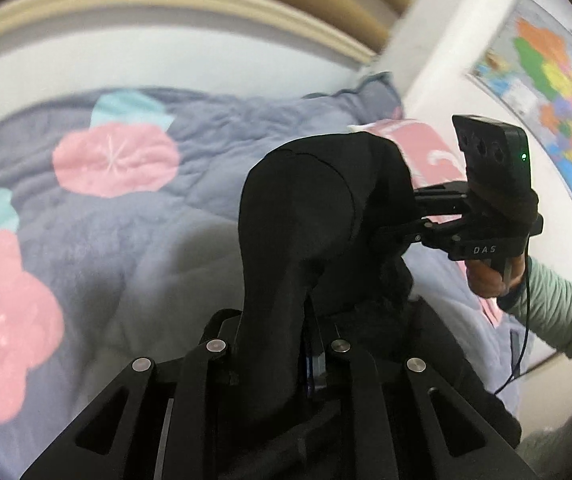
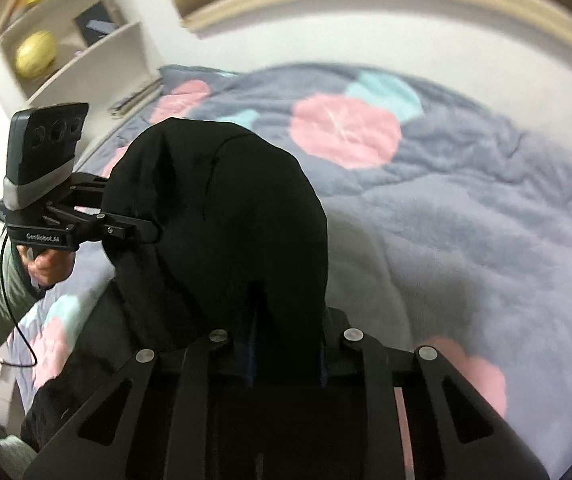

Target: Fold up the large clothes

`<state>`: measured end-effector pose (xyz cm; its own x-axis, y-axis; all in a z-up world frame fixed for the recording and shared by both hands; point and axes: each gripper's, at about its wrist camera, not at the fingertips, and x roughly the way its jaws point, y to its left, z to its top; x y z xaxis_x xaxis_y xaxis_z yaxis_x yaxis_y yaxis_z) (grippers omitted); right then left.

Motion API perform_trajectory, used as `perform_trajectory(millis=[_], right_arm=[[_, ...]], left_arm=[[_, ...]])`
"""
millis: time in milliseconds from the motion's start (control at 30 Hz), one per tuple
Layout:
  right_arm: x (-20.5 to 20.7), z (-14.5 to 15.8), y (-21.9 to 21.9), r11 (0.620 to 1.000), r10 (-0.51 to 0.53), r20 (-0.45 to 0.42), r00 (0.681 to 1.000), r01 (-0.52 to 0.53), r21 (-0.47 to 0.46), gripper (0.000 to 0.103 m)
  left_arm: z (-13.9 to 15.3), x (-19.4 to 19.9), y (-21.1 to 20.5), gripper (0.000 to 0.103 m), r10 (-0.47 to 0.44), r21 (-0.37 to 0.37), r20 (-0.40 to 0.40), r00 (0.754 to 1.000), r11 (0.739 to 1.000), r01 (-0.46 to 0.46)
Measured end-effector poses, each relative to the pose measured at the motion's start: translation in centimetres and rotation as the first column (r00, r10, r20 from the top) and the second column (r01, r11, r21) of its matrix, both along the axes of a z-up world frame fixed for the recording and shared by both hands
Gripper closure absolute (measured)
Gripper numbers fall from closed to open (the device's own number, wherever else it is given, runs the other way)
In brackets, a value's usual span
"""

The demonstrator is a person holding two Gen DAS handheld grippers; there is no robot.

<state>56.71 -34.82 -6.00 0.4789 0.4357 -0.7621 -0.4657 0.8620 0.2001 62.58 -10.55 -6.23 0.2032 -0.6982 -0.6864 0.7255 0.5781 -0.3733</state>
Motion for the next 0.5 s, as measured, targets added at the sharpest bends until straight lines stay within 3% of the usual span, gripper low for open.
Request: perform_trajectory(millis=[133,267,400,500], right_arm=[[-6.8,2.8,1.3,1.0,0.02,0.026,0.999,-0.02,-0.005,0.078],[-13.4,3.2,2.3,0.999,0.035,0.014,0.999,-0.035,-0.016,0.078],[-19.0,1.0,3.7,1.0,0.02,-0.028,0.999,-0.021,-0.019,0.078],[-22.3,-3.1,4.8,0.999,-0.023,-0.083,0.996,0.019,-0.047,0.078]], left_arm=[[2.9,-6.4,1.5,0.085,-0.027,0.001,0.041,0.999,1.0,0.027],[3.5,-13.0,2.4,0.085,-0.066,0.04,0.045,0.997,0.997,0.064],[2.0,-18.8,3.4,0.085,-0.051,0.083,0.017,0.999,0.995,0.05],[-0.8,-22.0,4.3,0.085,0.0,0.11,-0.035,0.999,0.994,0.004]])
